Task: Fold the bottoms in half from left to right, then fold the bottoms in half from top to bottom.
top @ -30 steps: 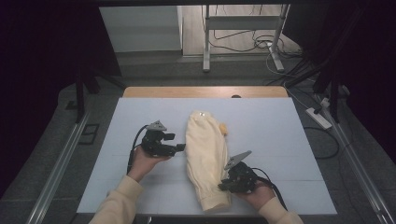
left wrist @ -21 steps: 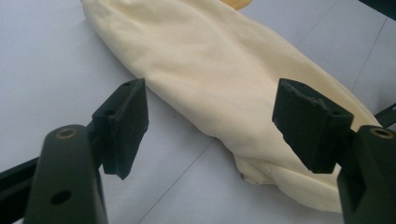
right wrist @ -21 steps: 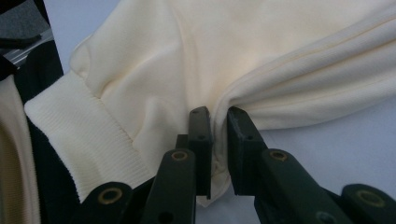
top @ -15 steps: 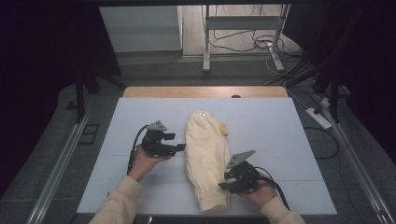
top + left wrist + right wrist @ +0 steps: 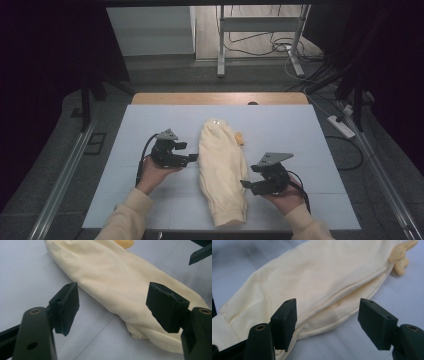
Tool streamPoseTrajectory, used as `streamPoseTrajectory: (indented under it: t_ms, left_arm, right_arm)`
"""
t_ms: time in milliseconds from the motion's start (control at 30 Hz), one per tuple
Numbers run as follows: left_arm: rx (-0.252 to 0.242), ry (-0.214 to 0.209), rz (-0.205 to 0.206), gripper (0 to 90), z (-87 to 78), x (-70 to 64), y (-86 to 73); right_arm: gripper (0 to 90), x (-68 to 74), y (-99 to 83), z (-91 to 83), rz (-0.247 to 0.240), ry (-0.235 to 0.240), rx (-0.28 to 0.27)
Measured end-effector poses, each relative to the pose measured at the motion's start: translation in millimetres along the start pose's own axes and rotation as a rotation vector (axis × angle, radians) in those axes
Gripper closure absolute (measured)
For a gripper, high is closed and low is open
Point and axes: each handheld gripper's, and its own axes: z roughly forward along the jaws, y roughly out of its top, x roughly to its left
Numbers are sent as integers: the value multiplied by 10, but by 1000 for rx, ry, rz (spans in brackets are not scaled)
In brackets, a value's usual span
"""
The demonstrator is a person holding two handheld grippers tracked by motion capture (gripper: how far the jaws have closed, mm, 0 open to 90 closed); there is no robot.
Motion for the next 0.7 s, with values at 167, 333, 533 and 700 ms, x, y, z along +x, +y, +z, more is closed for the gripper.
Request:
streamPoseTrajectory:
  t_ms: [167,333,533,700]
  left_arm:
    - [6,-2,3,271,7,-5,1]
    - [6,-2,5,270,7,-6,3]
    - [9,0,4,270,15,2,1]
    - [7,1,4,270,24,5,5]
  right_arm:
    - [317,-39,4,9,11,-2,1]
    - [317,-62,3,16,12,-7,10]
    - [318,-101,30,13,16,-15,6]
    - [317,-154,78,41,23,-18,4]
